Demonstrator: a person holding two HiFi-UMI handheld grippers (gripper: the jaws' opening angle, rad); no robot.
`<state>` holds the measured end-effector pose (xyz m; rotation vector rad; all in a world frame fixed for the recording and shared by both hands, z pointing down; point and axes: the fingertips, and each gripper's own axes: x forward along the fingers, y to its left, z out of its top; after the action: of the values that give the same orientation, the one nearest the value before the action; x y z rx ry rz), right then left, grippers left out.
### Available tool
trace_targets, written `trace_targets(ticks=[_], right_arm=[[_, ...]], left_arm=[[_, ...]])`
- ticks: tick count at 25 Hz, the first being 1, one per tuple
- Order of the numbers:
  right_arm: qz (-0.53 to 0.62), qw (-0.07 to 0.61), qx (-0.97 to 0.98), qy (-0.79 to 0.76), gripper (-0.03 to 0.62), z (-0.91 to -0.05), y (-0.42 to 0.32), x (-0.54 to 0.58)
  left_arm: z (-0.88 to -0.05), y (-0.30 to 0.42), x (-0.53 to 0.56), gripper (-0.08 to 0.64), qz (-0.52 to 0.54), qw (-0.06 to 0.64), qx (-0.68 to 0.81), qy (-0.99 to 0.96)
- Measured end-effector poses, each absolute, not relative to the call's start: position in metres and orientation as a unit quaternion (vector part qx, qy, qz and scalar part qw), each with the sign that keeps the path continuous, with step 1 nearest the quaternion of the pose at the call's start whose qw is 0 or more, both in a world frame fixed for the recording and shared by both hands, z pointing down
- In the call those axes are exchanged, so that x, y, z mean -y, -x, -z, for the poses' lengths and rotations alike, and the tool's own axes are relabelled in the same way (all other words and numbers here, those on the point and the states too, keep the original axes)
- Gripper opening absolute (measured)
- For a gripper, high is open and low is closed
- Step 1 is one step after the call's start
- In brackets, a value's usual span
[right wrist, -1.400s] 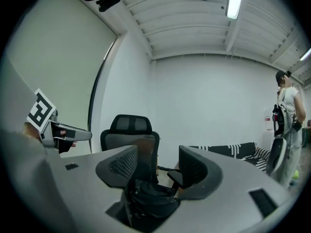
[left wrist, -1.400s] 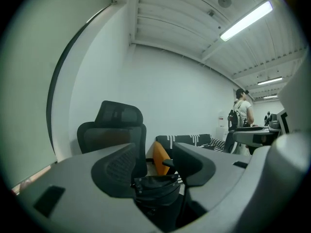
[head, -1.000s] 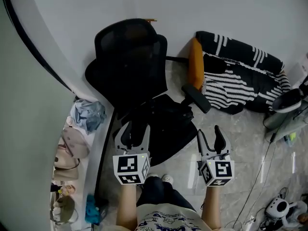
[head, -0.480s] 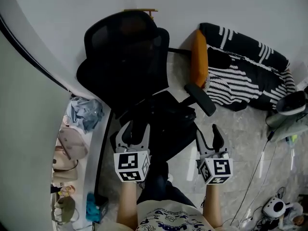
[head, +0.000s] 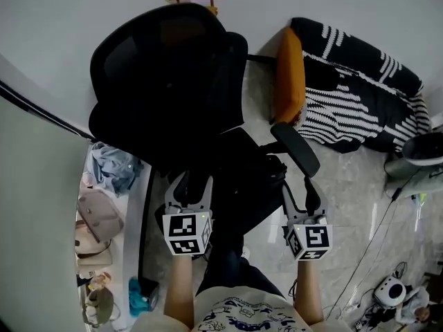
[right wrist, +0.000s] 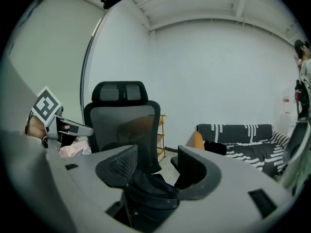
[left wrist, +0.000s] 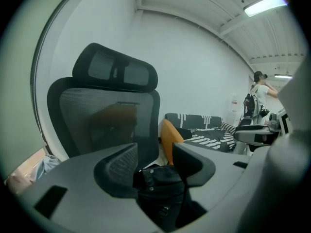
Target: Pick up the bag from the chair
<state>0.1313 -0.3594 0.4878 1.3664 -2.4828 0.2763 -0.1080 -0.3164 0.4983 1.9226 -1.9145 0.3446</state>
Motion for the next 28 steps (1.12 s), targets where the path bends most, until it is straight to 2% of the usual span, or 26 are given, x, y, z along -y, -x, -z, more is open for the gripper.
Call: trace_targets(ticks=[22,28], right_arm=[[-0.146,0.268,0.823,-0.479,0.288,-0.676,-0.115,0.429],[-0.148,0.291,0.818,-0.473,0.291,-0.715,-0.119,0.443]], left_arm=[[-0.699,0.145,0.412,0.236,-0.166,0.279,0.611,-0.722],[-0.739,0.139,0.426,0.263,-0.17,0.297,0.579,-0.74]])
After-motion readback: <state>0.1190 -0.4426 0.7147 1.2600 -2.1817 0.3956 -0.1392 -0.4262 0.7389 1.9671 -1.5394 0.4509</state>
